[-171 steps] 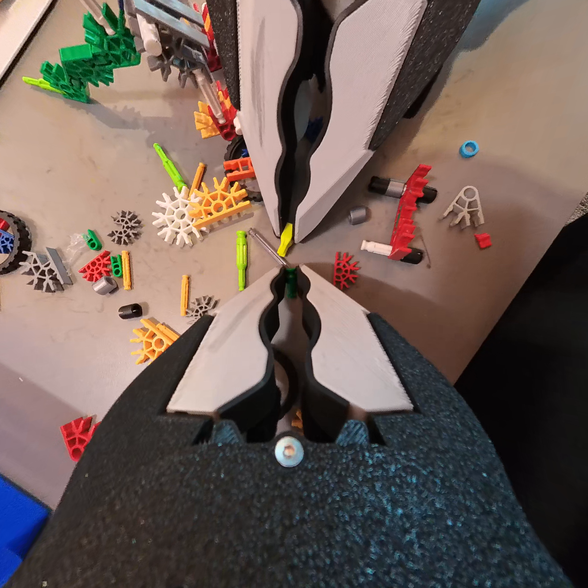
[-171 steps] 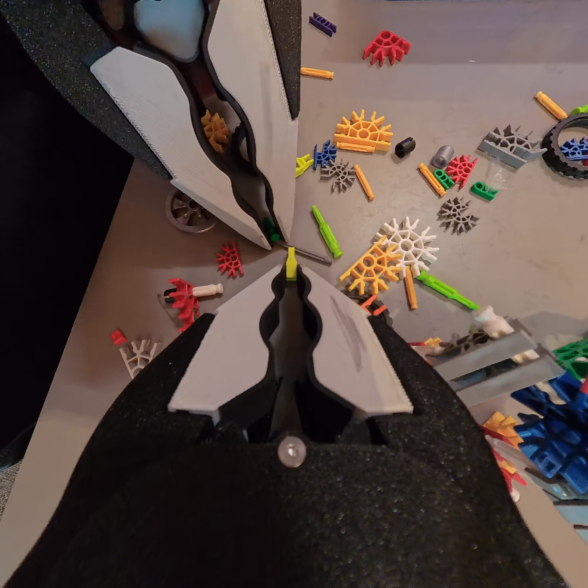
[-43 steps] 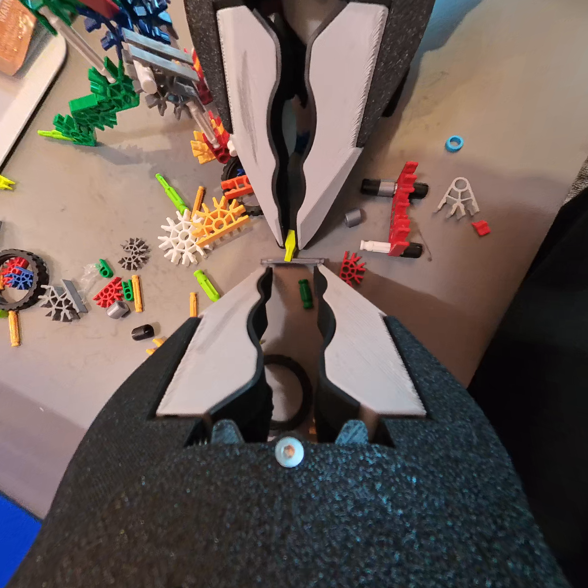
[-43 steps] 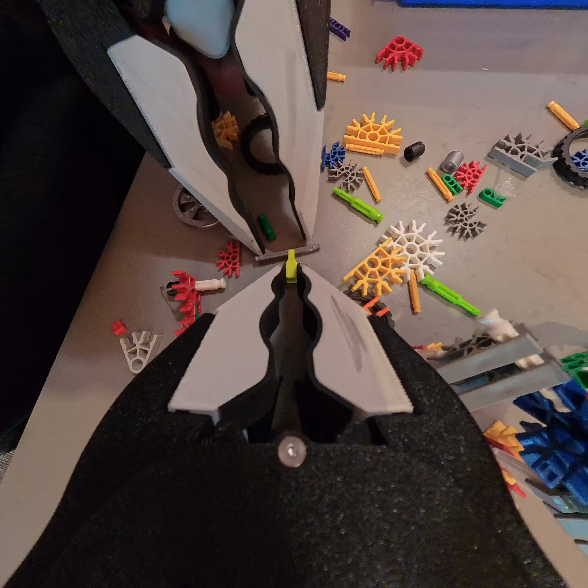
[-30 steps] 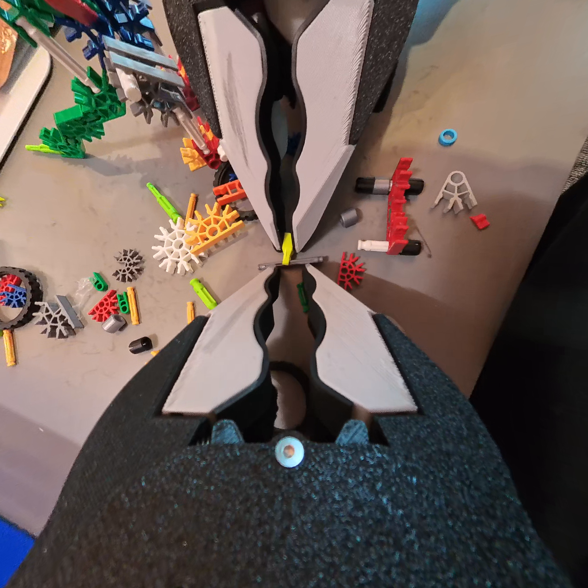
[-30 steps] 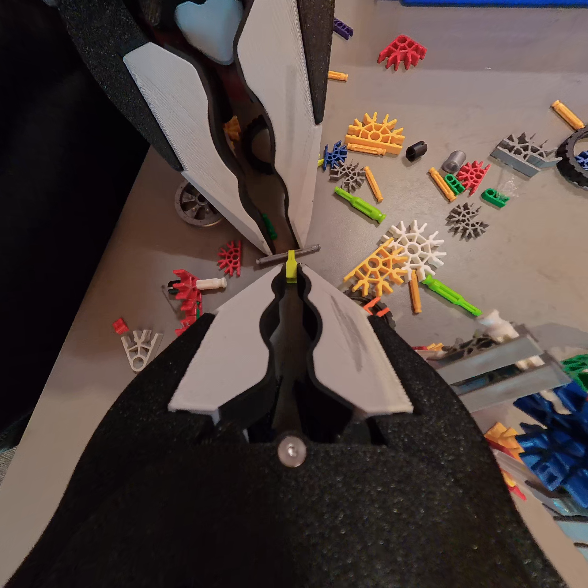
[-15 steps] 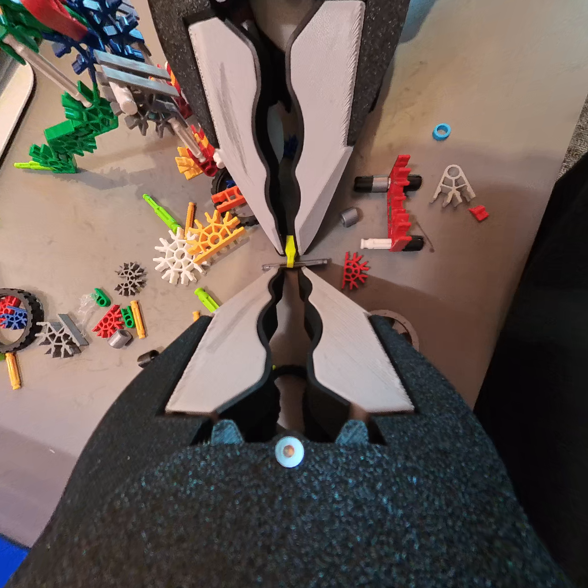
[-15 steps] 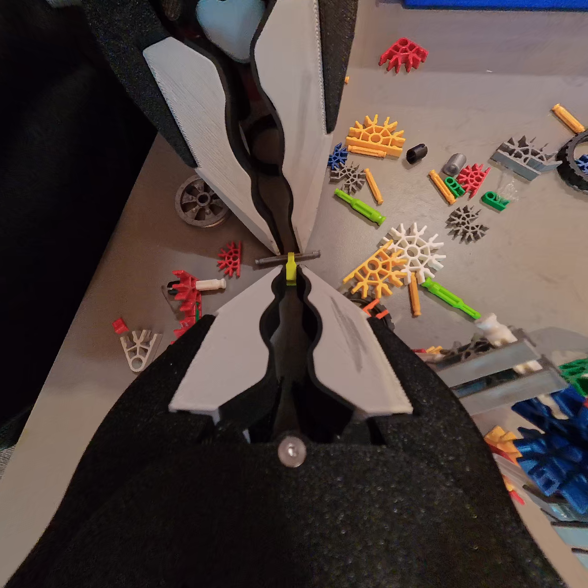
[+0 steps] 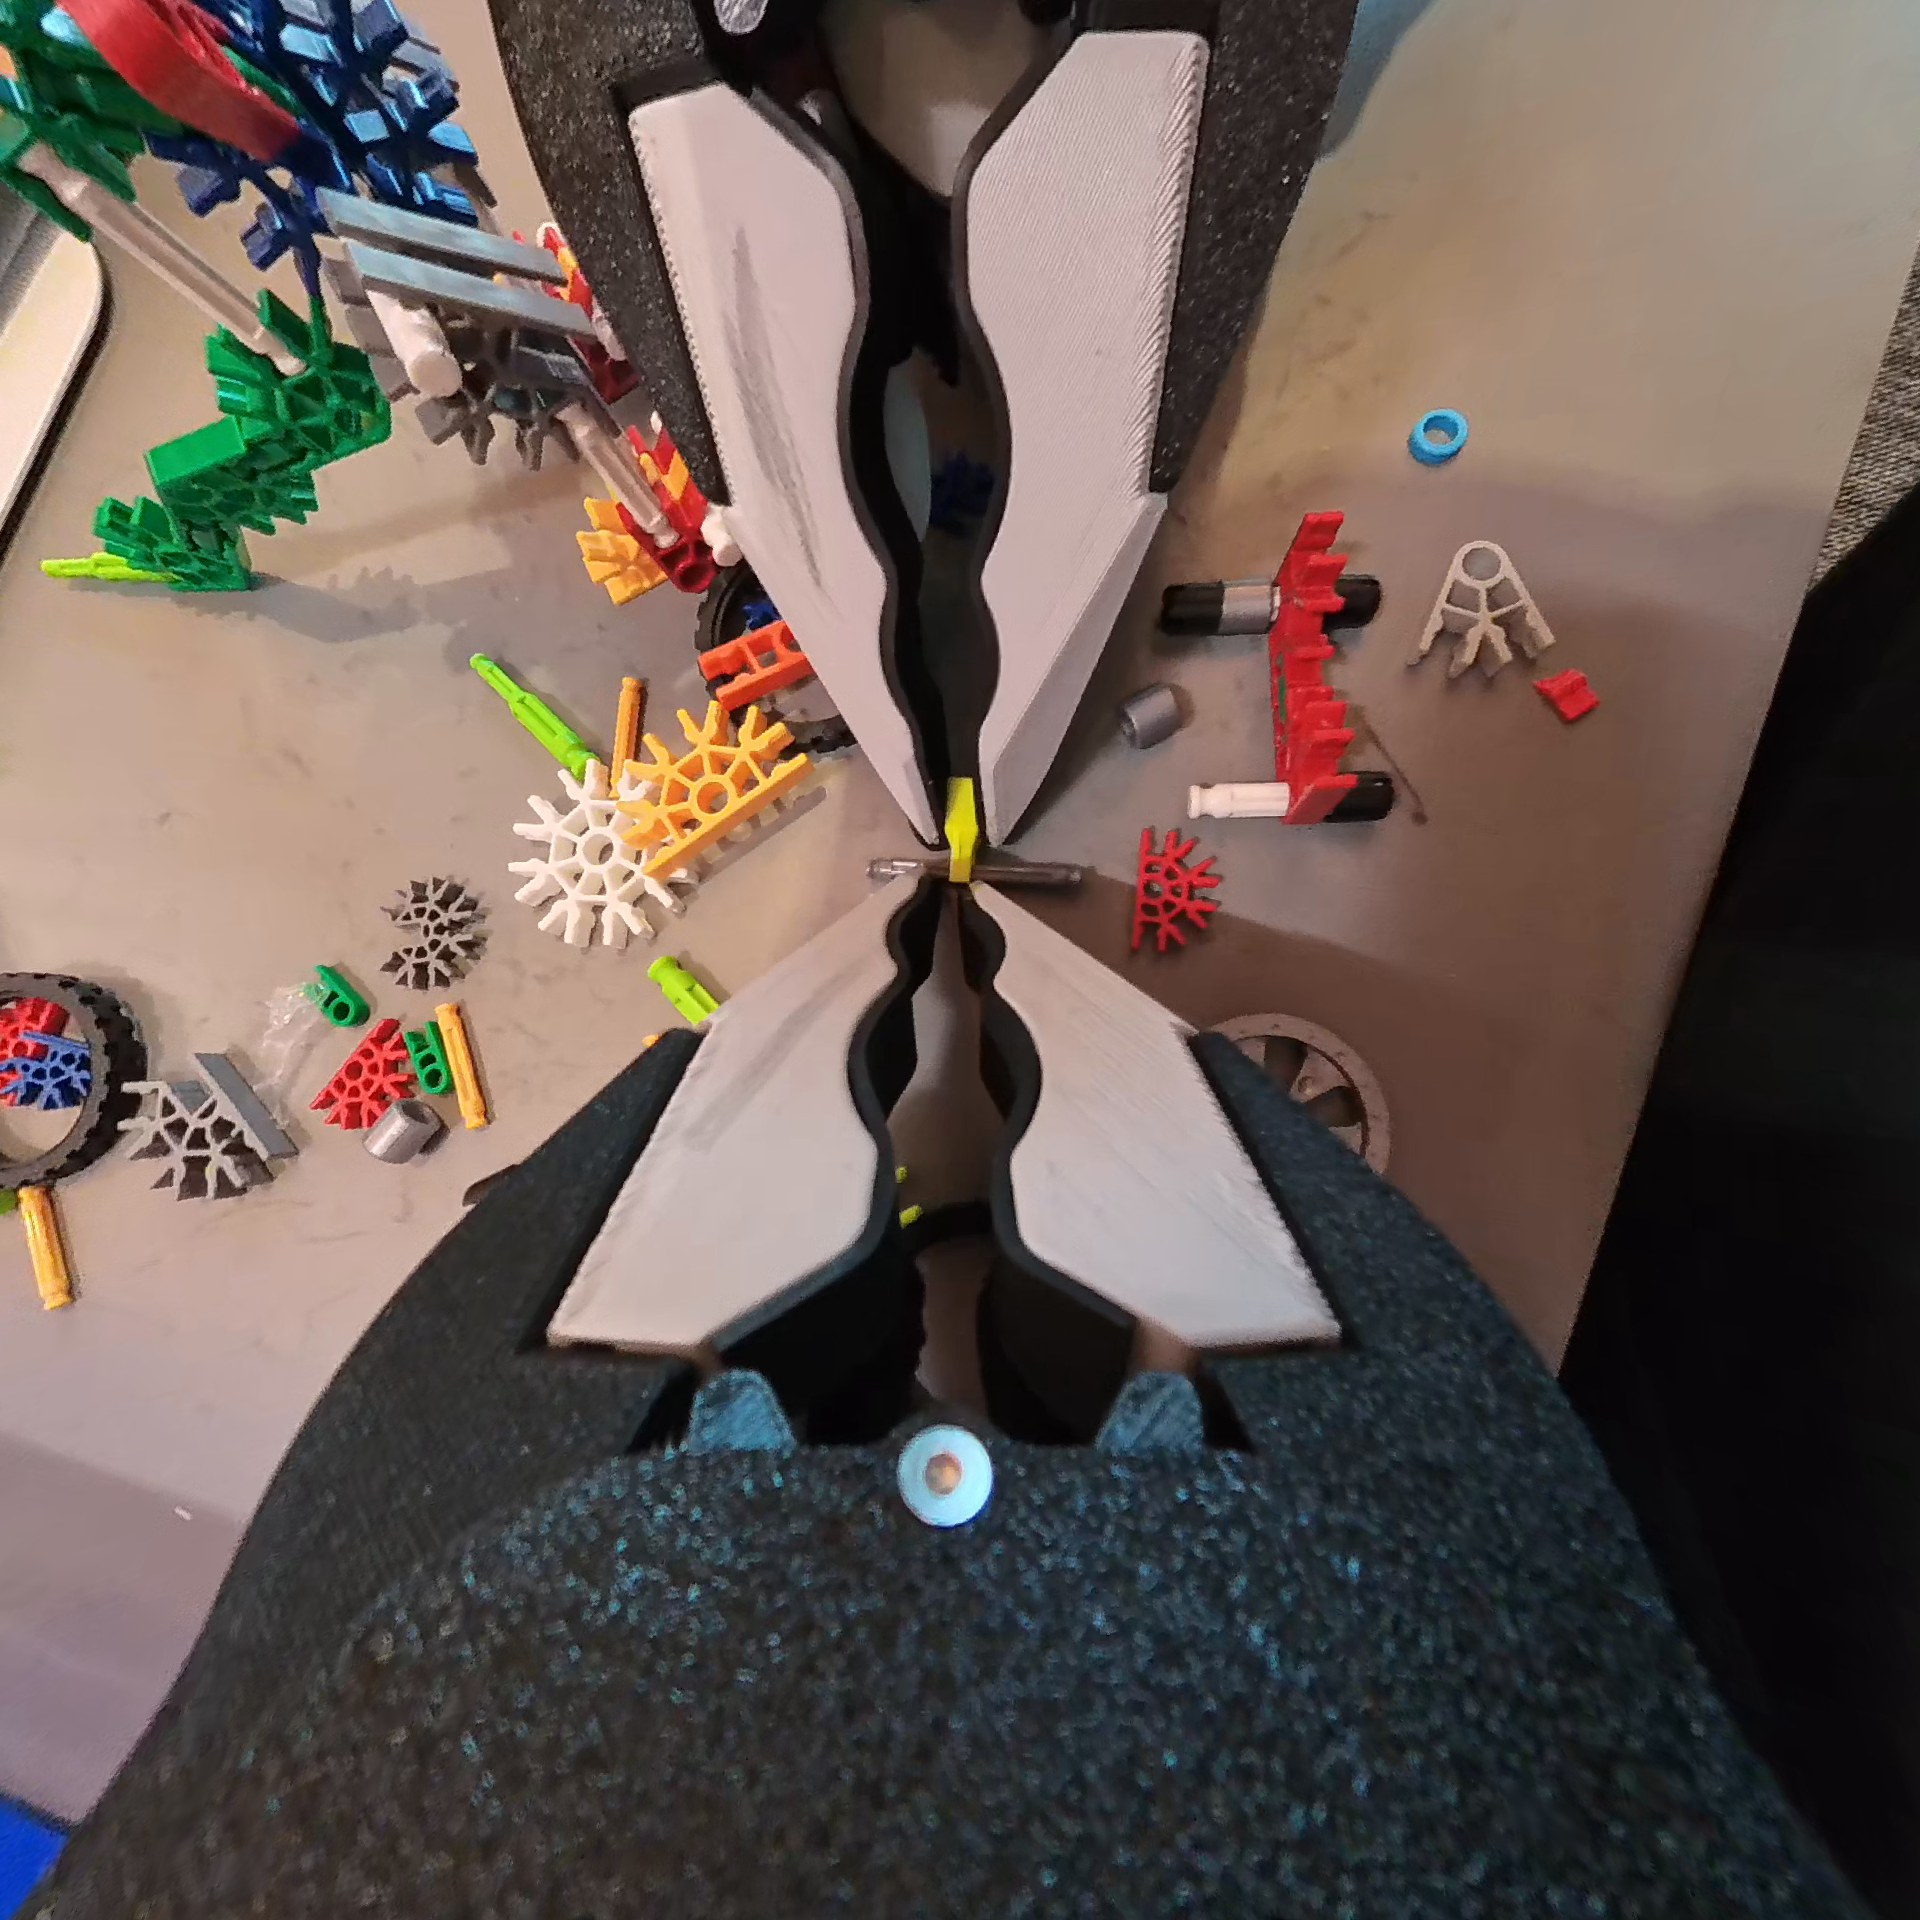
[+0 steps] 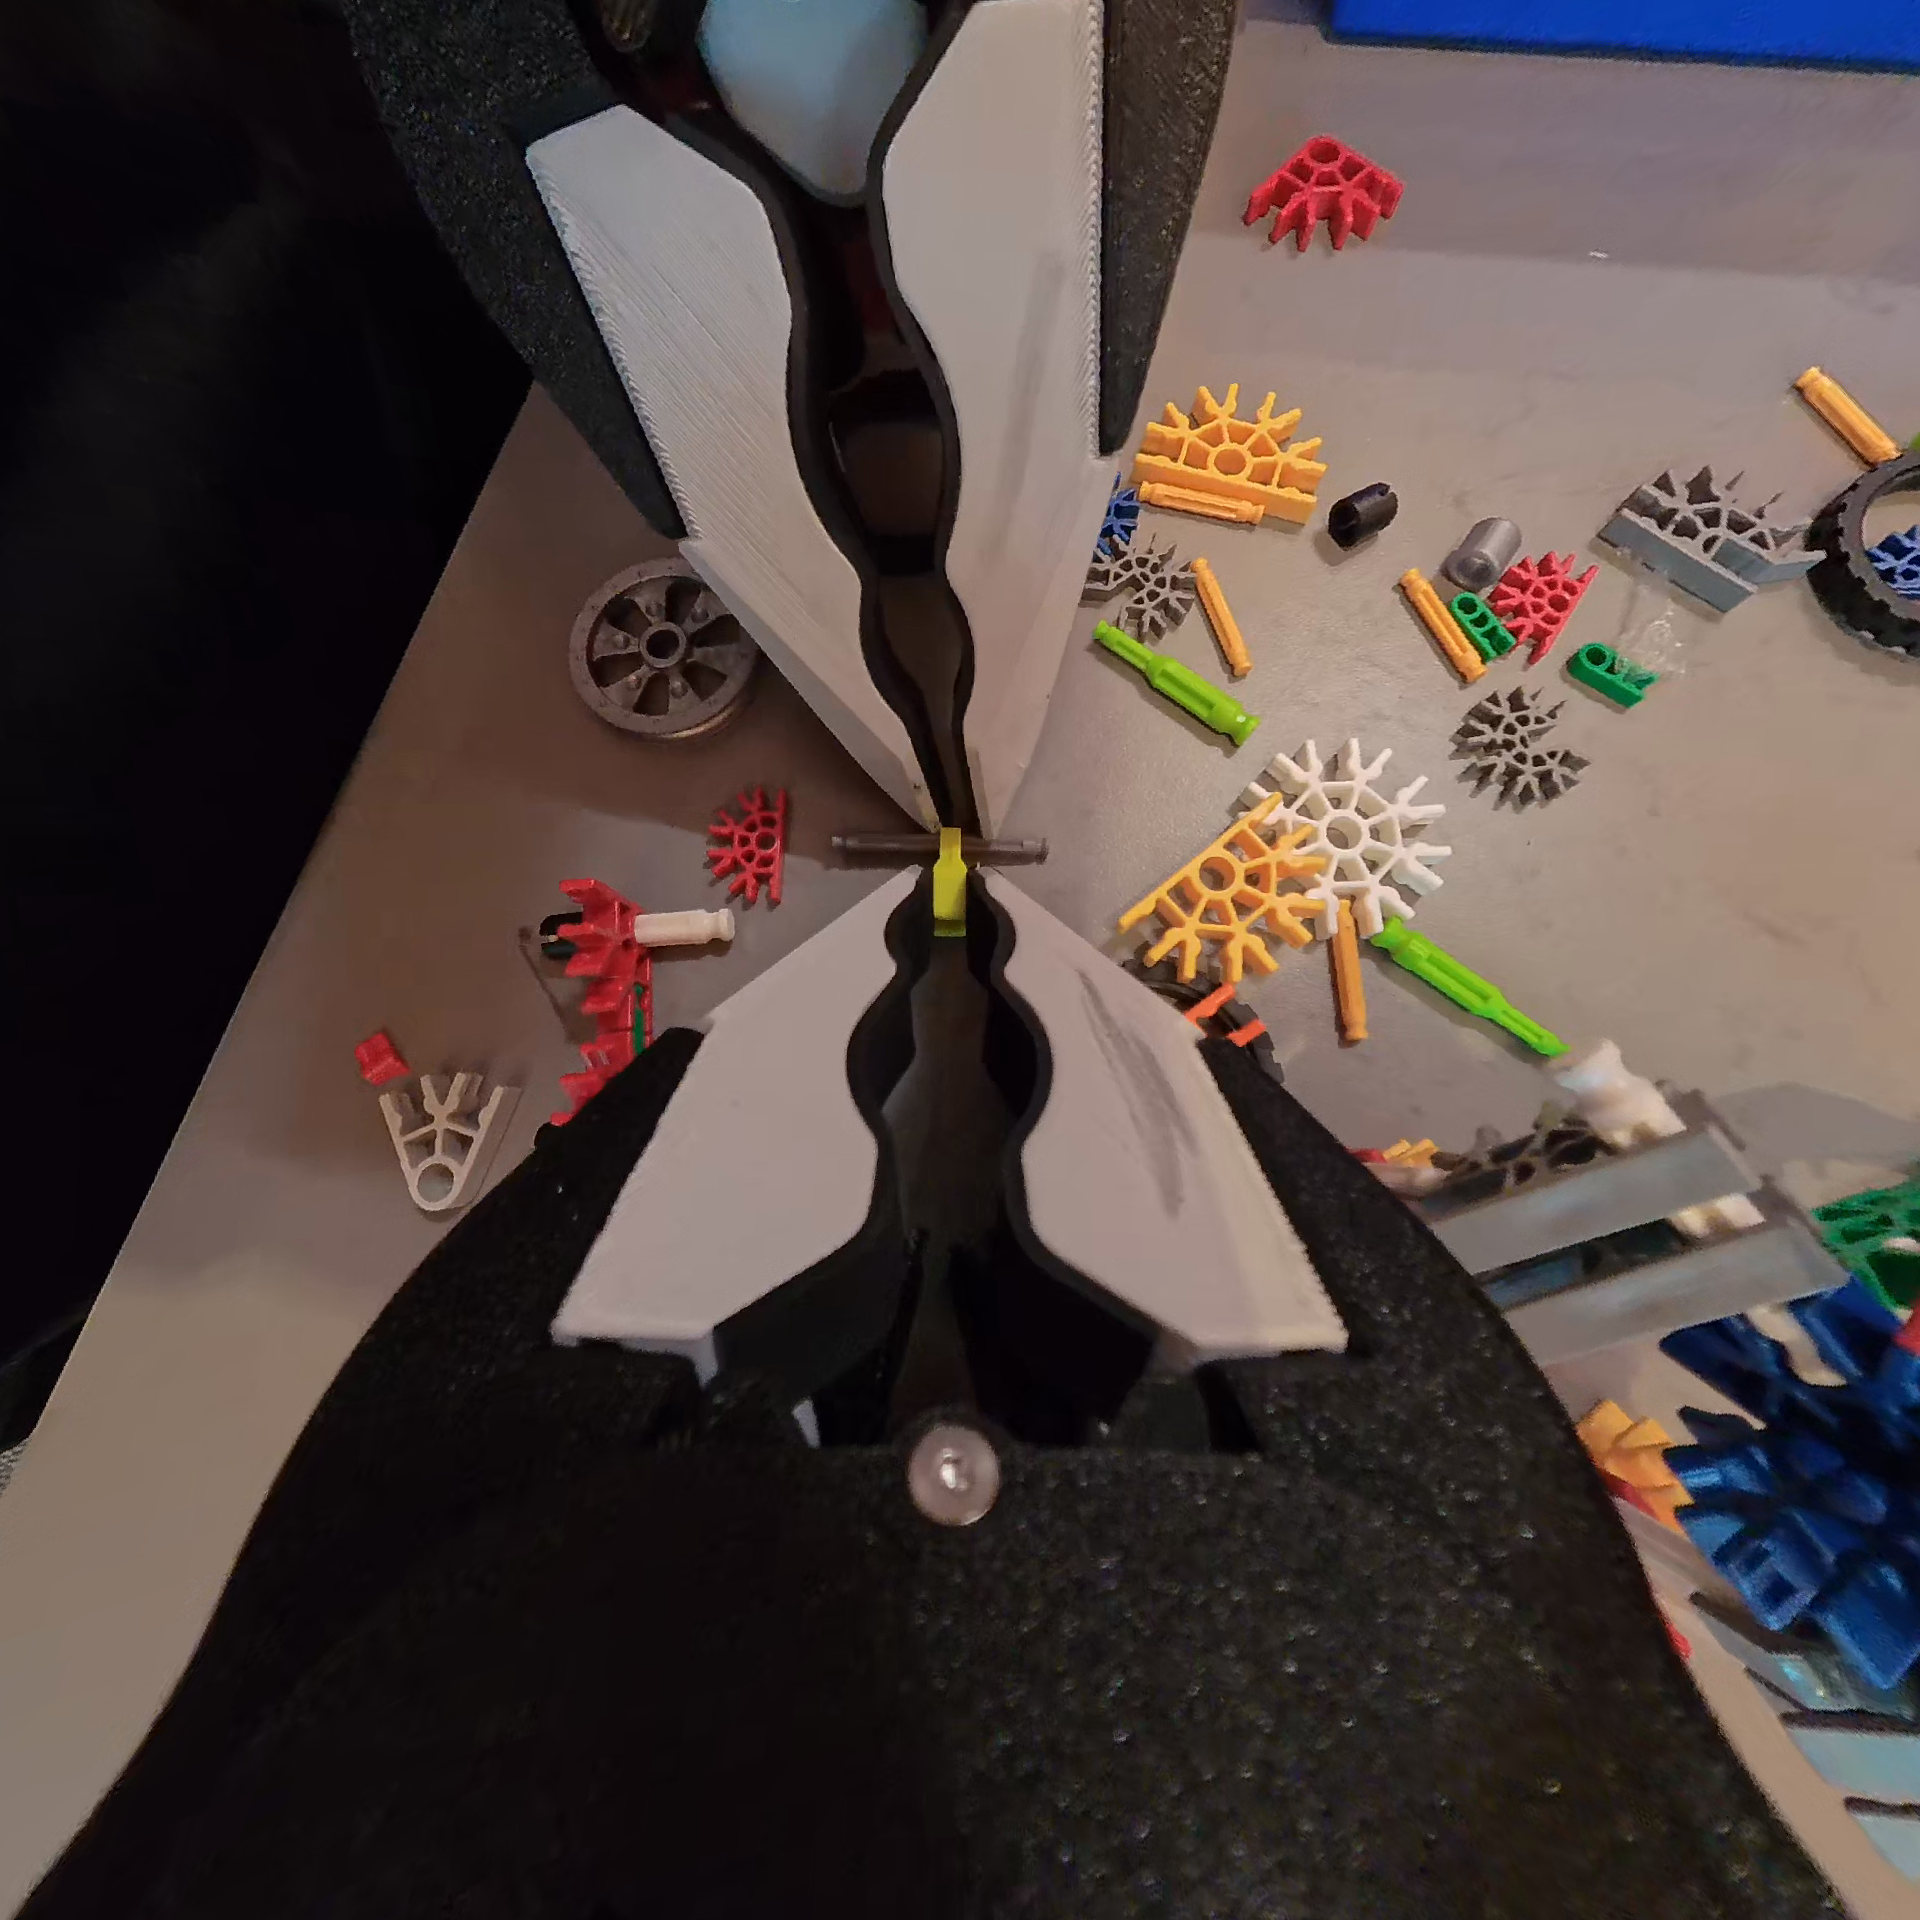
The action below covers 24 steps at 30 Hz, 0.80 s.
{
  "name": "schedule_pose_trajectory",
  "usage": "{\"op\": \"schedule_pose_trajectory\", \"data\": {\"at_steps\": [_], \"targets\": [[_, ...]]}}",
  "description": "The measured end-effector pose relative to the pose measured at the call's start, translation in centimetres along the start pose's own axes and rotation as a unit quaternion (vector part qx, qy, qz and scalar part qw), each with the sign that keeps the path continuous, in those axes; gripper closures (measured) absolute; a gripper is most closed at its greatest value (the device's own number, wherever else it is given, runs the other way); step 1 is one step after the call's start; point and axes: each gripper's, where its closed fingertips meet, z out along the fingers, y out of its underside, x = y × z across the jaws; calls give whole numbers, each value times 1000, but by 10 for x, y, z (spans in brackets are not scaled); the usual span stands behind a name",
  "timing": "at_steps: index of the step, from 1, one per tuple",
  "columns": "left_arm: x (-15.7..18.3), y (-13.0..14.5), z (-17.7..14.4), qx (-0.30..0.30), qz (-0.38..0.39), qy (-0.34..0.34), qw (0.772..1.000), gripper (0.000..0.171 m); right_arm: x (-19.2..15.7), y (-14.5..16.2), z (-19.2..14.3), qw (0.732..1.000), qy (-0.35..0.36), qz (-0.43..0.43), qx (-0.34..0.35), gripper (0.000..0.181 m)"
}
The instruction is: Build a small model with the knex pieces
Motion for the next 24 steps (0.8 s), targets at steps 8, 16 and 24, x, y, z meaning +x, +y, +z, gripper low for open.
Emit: {"op": "schedule_pose_trajectory", "data": {"at_steps": [8, 16, 24], "targets": [[0, -1, 1, 5, 11, 8, 1000, 171, 0, 0, 0, 1000, -1, -1, 1, 178], [1, -3, 2, 13, 20, 16, 1000, 171, 0, 0, 0, 1000, -2, -1, 2, 179], [0, -2, 2, 17, 20, 6, 1000, 171, 0, 1, 0, 1000, -1, -9, -4, 177]]}}
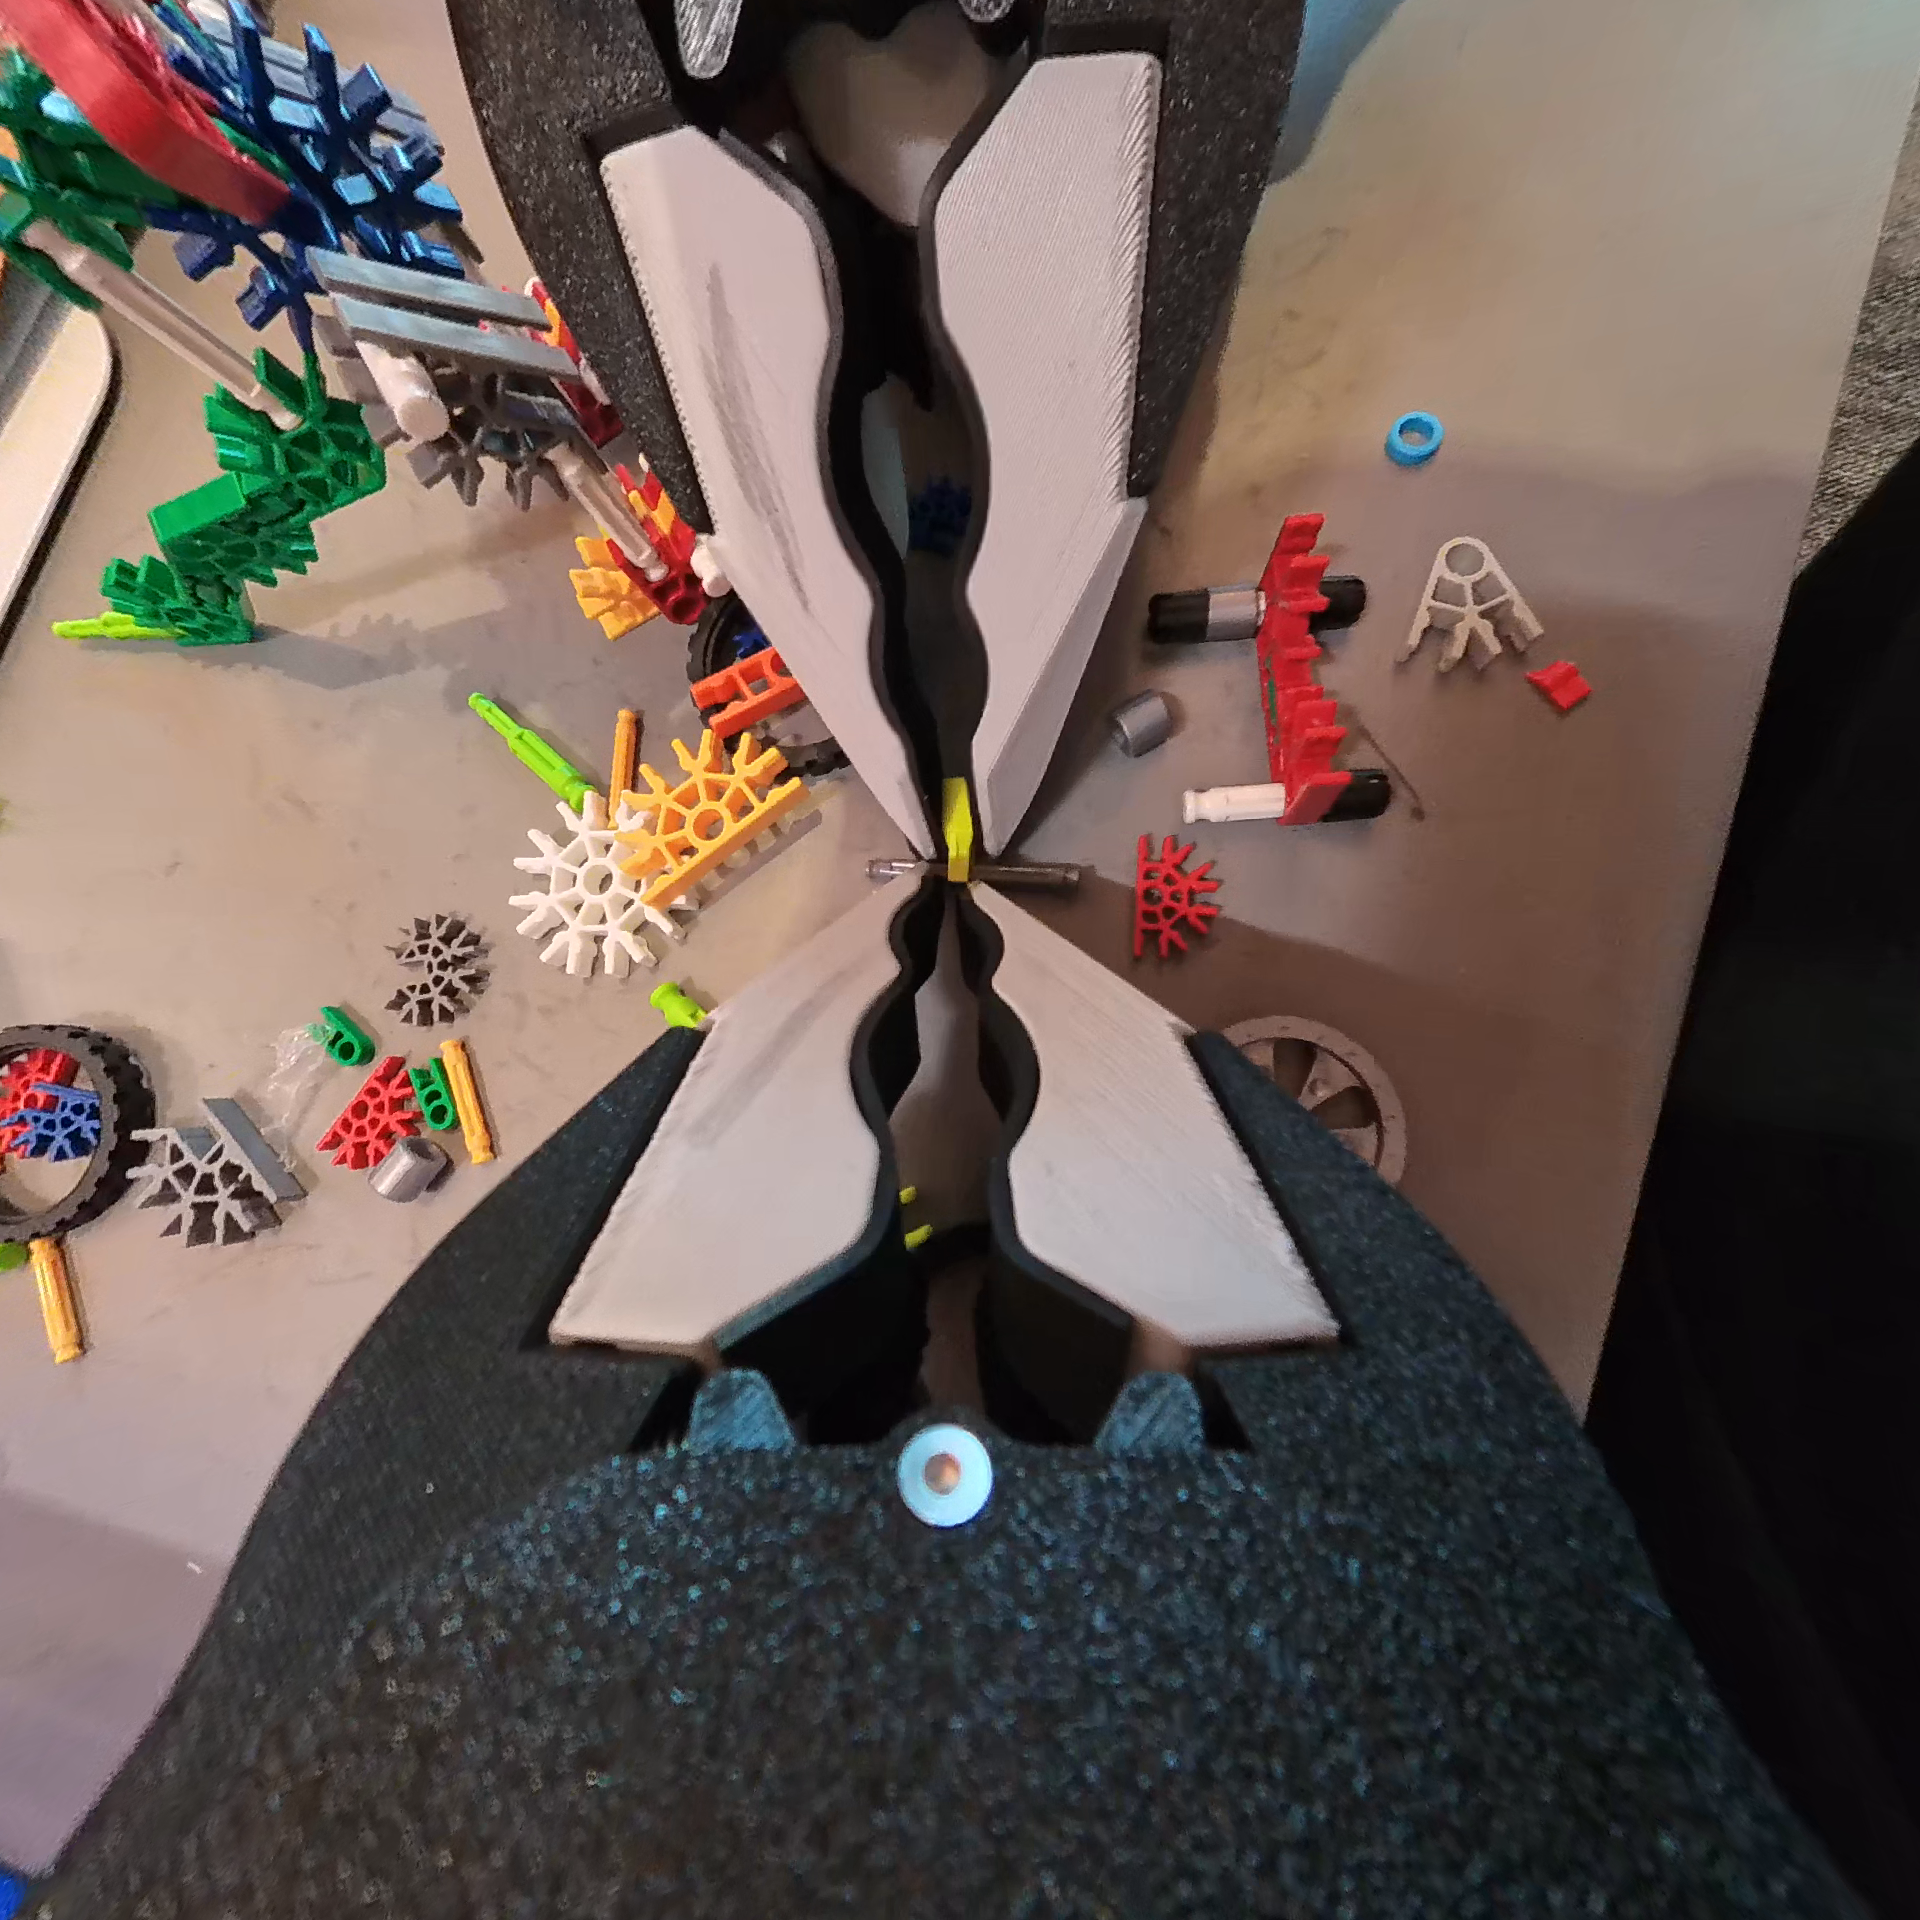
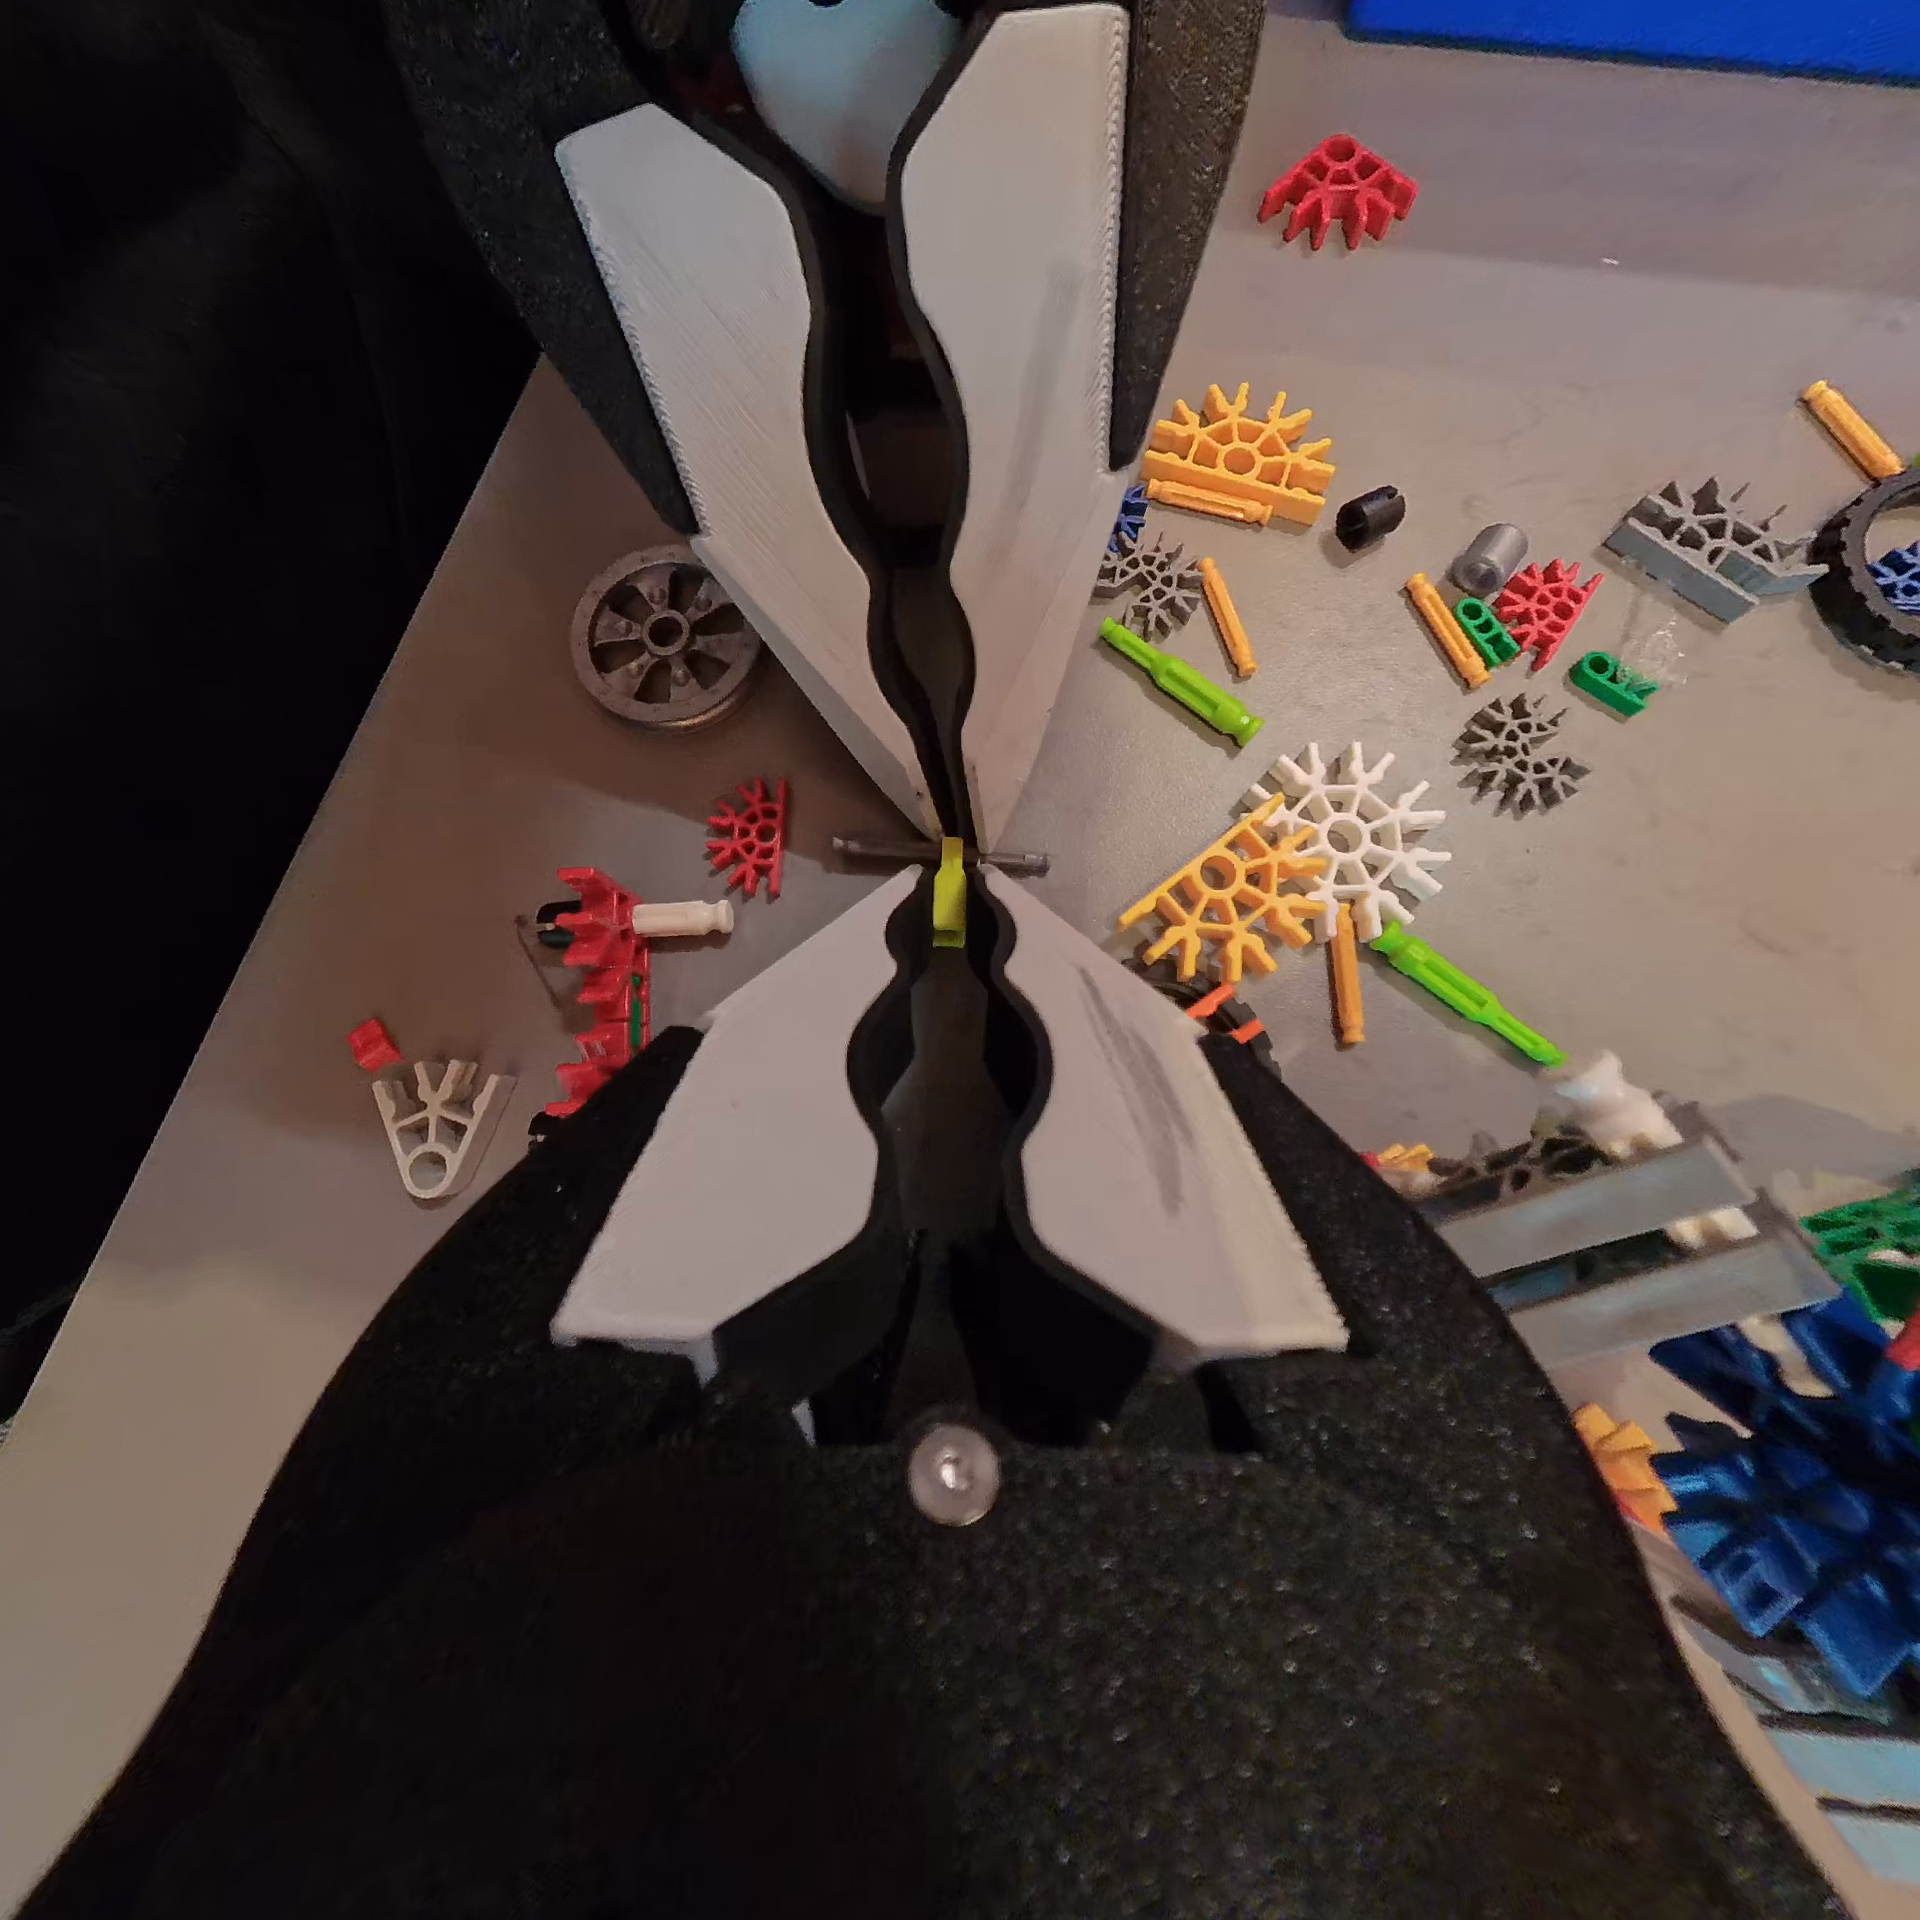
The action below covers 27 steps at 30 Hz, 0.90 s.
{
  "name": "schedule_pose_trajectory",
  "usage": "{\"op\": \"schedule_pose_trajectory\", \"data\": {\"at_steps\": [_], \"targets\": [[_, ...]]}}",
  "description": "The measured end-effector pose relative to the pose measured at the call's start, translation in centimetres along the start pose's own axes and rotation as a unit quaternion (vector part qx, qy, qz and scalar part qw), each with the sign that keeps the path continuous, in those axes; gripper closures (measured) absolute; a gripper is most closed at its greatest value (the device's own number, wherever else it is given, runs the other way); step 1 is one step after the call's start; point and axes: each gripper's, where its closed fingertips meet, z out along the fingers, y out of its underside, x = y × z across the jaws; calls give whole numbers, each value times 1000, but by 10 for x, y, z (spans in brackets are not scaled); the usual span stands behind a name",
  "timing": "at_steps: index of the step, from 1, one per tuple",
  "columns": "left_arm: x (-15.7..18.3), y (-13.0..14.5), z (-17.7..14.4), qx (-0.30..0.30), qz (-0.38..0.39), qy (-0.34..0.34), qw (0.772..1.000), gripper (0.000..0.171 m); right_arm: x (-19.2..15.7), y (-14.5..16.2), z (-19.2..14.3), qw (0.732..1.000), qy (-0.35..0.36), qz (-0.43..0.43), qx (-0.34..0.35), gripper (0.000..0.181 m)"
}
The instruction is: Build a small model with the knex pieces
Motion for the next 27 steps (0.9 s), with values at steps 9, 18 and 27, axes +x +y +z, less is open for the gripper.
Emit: {"op": "schedule_pose_trajectory", "data": {"at_steps": [9, 18, 27], "targets": [[0, 2, 1, -2, 0, -12, 1000, 171, -2, 1, -2, 1000, -1, -7, -8, 172], [-1, 1, 1, -3, 1, -14, 1000, 171, 3, 0, -10, 1000, -2, -3, -8, 169], [-1, 1, 1, -3, 5, -16, 1000, 171, 4, 8, -13, 1000, -8, -8, -22, 177]]}}
